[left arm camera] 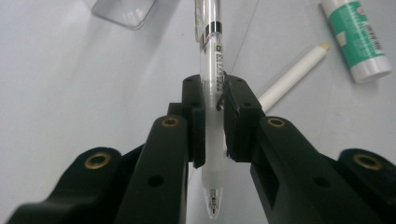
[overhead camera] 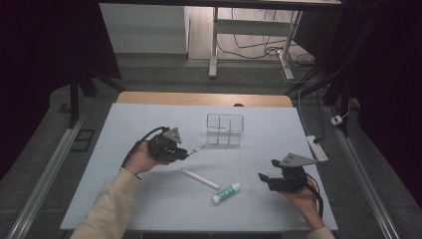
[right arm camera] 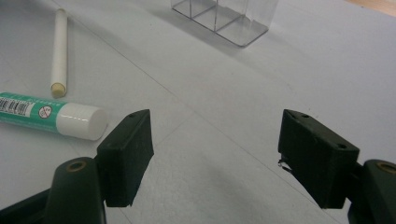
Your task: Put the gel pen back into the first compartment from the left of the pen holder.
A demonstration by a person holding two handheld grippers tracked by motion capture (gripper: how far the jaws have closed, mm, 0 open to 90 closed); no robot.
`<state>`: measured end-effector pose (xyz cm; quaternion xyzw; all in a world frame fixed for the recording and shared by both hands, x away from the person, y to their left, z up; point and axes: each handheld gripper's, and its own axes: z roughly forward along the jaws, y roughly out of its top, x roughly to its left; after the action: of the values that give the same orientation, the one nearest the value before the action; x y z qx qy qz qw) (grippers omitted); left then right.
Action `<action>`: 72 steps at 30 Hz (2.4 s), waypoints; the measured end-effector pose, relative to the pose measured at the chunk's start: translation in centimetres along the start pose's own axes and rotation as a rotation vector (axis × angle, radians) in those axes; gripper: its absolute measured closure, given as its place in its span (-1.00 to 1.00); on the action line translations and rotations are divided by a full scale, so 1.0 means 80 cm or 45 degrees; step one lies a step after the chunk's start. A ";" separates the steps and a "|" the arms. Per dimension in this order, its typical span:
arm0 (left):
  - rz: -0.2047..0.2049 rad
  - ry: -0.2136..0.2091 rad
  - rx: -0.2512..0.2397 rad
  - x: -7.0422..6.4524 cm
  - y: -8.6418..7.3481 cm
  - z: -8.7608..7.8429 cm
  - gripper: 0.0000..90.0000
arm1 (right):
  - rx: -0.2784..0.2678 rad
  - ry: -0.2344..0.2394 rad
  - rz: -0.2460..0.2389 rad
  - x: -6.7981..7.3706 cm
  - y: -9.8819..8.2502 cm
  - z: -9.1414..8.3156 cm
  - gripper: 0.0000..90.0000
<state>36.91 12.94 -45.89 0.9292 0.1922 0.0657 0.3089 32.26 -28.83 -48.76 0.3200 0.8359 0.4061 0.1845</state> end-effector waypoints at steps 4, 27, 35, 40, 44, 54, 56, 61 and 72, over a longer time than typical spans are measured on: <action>0.016 -0.005 -0.009 -0.005 0.004 0.000 0.76 | -0.004 0.000 -0.002 0.001 0.001 -0.001 -0.42; 0.103 -0.050 0.021 -0.033 0.031 0.020 0.76 | -0.033 0.029 -0.045 0.011 0.010 0.001 -0.42; 0.115 -0.062 0.038 -0.038 0.036 0.028 0.76 | -0.042 0.044 -0.074 0.019 0.024 0.010 -0.41; 0.114 -0.068 0.047 -0.039 0.037 0.032 0.76 | -0.054 0.075 -0.111 0.032 0.041 0.022 -0.41; 0.116 -0.071 0.055 -0.040 0.038 0.034 0.76 | -0.053 0.088 -0.136 0.040 0.046 0.028 -0.40; 0.126 -0.081 0.072 -0.045 0.043 0.042 0.76 | -0.062 0.106 -0.158 0.048 0.060 0.037 -0.40; 0.126 -0.083 0.076 -0.046 0.044 0.044 0.76 | -0.062 0.113 -0.163 0.050 0.062 0.040 -0.40; 0.130 -0.086 0.082 -0.048 0.045 0.046 0.76 | -0.074 0.125 -0.170 0.052 0.070 0.044 -0.40; 0.132 -0.086 0.100 -0.049 0.046 0.052 0.76 | -0.076 0.133 -0.195 0.057 0.079 0.049 -0.40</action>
<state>35.45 6.37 -46.98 0.9510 0.1358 0.0427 0.2745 33.62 -20.57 -46.30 0.2278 0.8539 0.4316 0.1807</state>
